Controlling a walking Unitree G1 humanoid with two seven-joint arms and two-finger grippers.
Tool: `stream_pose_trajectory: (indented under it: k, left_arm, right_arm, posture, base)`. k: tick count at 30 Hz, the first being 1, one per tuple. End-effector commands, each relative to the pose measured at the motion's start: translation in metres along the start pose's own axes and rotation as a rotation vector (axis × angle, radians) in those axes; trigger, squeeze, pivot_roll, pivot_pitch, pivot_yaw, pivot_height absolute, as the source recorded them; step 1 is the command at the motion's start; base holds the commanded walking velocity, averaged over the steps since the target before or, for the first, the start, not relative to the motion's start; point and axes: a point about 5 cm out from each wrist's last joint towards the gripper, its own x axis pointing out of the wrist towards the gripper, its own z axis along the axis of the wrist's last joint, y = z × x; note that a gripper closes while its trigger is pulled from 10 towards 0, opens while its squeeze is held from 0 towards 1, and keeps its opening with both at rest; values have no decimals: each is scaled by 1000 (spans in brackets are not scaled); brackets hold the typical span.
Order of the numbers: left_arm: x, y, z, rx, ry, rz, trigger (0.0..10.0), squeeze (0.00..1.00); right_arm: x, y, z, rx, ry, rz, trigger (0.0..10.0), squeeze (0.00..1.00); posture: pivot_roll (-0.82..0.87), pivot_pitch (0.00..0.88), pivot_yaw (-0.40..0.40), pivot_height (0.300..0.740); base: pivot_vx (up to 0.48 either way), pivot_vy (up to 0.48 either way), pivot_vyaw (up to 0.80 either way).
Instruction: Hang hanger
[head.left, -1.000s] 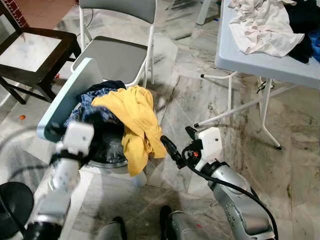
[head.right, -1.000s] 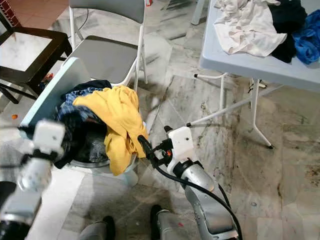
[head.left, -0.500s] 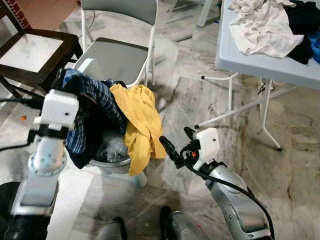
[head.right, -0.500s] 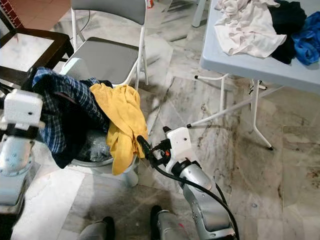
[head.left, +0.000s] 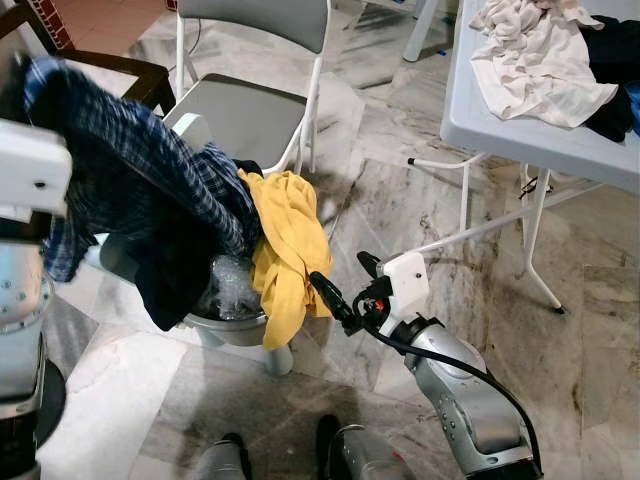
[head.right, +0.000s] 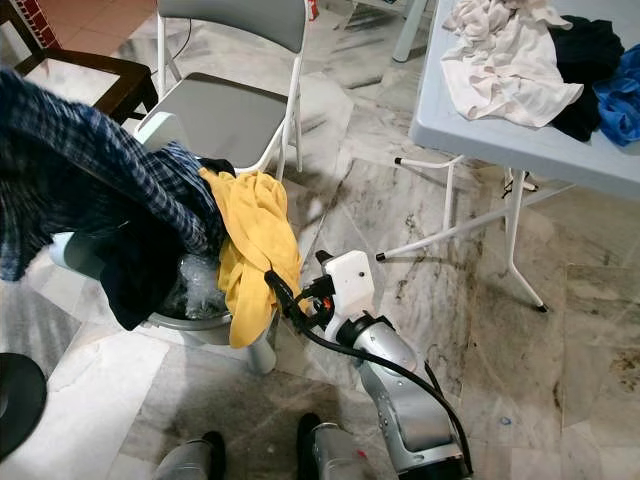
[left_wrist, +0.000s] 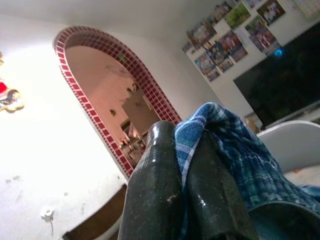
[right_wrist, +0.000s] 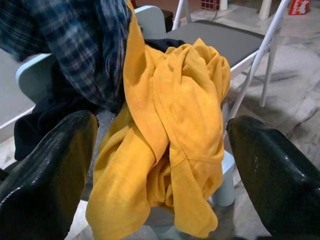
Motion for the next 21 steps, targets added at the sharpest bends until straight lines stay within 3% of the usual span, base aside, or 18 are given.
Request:
stream_pose_trajectory:
  k: [1, 4, 5, 8, 9, 10, 12, 19, 21]
  left_arm:
    - [7, 3, 10, -4, -48, 5, 0, 0]
    - [16, 5, 18, -12, -80, 16, 0, 0]
    - [29, 8, 26, -17, -123, 34, 0, 0]
    - [34, 10, 30, -20, -139, 42, 0, 0]
    - [50, 13, 42, -34, -195, 59, 0, 0]
    - [50, 13, 42, -34, -195, 59, 0, 0]
    - [69, 14, 58, -70, -268, 70, 0, 0]
    - [91, 7, 78, -166, -342, 91, 0, 0]
    - [92, 6, 79, -176, -342, 94, 0, 0]
  right_arm:
    - [-1, 0, -3, -2, 8, -1, 10000, 0]
    - [-1, 0, -4, -1, 6, -3, 10000, 0]
    - [-2, 0, -5, 2, 6, -8, 10000, 0]
    - [-3, 0, -6, 4, 6, -11, 10000, 0]
    - [-2, 1, -7, 5, 7, -11, 10000, 0]
    - [-2, 1, -7, 5, 7, -11, 10000, 0]
    - [0, 2, -8, 7, 5, -12, 10000, 0]
    - [3, 3, -7, 10, -8, -22, 10000, 0]
    - [3, 3, -8, 11, -9, -25, 10000, 0]
  posture:
    - [131, 232, -85, 740]
    - [127, 229, -80, 740]
    - [123, 225, -72, 740]
    - [123, 225, -72, 740]
    - [123, 221, -63, 740]
    - [123, 221, -63, 740]
    - [126, 218, -55, 740]
    - [124, 216, -39, 740]
    - [123, 216, -38, 740]
  base:
    - [0, 0, 0]
    - [0, 0, 0]
    - [0, 0, 0]
    - [0, 0, 0]
    - [0, 0, 0]
    - [0, 0, 0]
    - [0, 0, 0]
    - [0, 0, 0]
    - [0, 0, 0]
